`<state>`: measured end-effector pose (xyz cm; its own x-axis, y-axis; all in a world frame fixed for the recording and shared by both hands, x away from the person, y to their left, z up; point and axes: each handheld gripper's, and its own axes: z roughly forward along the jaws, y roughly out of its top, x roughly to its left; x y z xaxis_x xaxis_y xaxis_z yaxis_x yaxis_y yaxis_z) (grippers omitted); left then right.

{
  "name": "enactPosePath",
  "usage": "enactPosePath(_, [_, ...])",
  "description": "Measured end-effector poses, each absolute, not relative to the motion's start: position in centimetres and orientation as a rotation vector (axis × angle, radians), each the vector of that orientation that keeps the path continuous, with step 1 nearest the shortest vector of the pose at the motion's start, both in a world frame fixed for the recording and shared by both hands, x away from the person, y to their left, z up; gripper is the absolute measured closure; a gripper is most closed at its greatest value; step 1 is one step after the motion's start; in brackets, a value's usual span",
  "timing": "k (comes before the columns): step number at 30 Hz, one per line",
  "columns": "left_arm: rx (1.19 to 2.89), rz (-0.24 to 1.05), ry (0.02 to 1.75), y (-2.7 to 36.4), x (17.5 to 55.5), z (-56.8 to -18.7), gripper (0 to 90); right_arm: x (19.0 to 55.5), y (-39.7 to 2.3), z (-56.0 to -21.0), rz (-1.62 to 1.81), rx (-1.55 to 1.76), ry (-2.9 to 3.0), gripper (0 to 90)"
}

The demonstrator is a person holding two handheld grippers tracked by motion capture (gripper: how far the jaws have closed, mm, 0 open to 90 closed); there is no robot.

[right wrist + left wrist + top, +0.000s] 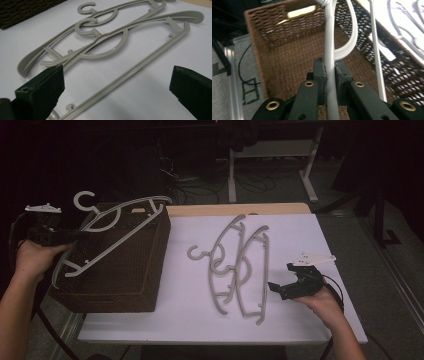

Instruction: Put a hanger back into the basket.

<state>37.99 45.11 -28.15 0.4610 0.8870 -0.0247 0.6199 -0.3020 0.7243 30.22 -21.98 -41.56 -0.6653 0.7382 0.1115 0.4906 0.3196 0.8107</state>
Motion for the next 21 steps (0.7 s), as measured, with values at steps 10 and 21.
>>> enactPosePath(10, [2.039, 0.534, 1.333, 46.8, 38.5, -30.0, 82.6, 30.2, -22.0, -41.6, 1.265, 1.113, 2.307, 0.0])
enactPosePath(21, [2.073, 0.511, 1.375, 46.6, 39.3, -32.3, 82.4, 30.3, -21.9, -41.7, 1.25, 1.111, 2.314, 0.0])
